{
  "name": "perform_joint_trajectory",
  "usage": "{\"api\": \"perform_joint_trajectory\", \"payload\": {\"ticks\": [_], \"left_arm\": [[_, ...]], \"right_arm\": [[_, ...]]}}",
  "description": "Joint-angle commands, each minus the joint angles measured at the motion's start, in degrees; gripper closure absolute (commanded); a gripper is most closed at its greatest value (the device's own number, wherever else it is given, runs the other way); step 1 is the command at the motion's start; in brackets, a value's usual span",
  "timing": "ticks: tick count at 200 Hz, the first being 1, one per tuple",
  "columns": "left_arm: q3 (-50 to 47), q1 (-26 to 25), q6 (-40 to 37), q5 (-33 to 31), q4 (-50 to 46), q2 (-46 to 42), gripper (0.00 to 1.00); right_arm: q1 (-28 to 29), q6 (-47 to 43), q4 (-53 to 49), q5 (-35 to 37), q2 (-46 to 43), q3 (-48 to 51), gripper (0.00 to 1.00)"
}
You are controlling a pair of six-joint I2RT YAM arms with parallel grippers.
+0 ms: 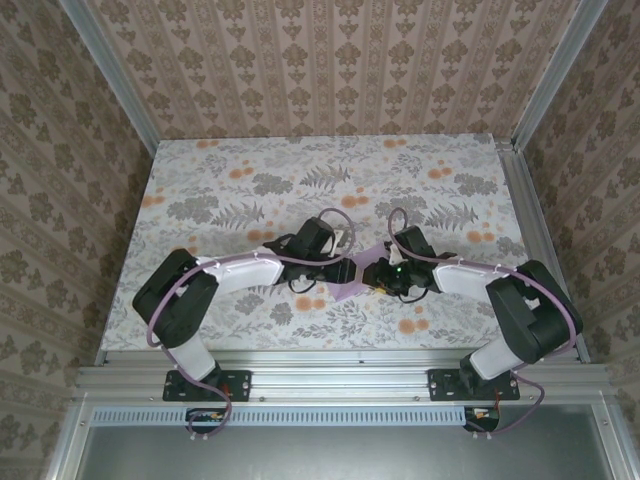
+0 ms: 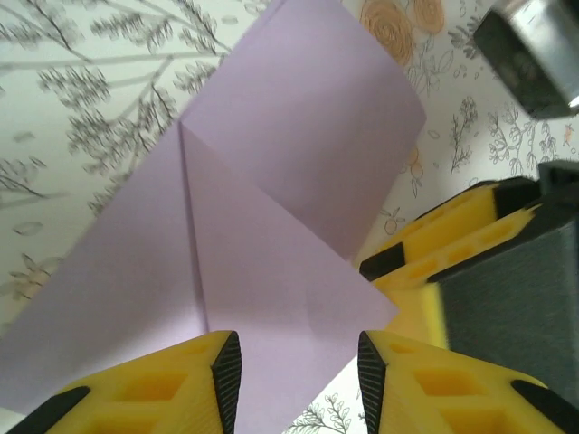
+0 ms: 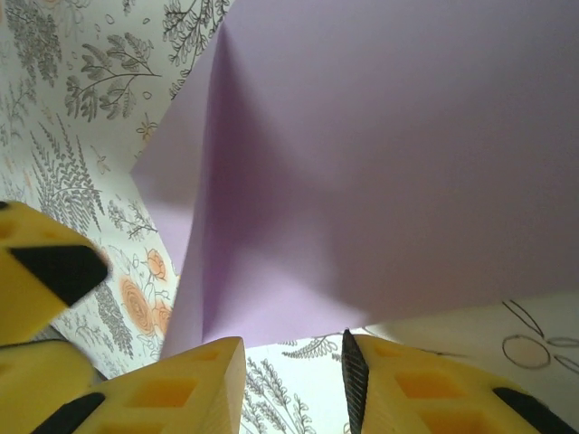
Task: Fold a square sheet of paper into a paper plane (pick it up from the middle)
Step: Fold the triangle a second time at the center of the table, then turn over the paper at the center of the table.
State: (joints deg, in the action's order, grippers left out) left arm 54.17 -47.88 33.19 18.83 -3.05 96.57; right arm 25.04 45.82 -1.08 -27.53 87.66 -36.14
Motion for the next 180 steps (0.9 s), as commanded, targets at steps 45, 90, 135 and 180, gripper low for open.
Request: {"api": "perform_joint_trajectory", "payload": {"ticks": [45, 90, 135, 180], "left_arm": [[2.59, 2.52, -3.31, 5.43, -3.47, 3.59, 0.58], [1.65, 2.71, -3.31, 5.84, -2.92, 3.71, 0.58], [0.63, 3.27, -3.26, 5.87, -2.90, 3.05, 0.58], [-0.27, 3.94, -2.78, 5.75, -2.41, 2.01, 0.58]], "right_arm": [[0.54, 1.39, 1.24, -1.52, -3.64, 0.84, 0.65], [1.25, 5.87, 6.27, -3.79, -5.77, 2.94, 0.59], [2.55, 6.30, 8.76, -3.58, -0.78, 0.01, 0.57], [2.87, 3.80, 6.50, -1.59, 2.78, -1.18, 0.72]]}}
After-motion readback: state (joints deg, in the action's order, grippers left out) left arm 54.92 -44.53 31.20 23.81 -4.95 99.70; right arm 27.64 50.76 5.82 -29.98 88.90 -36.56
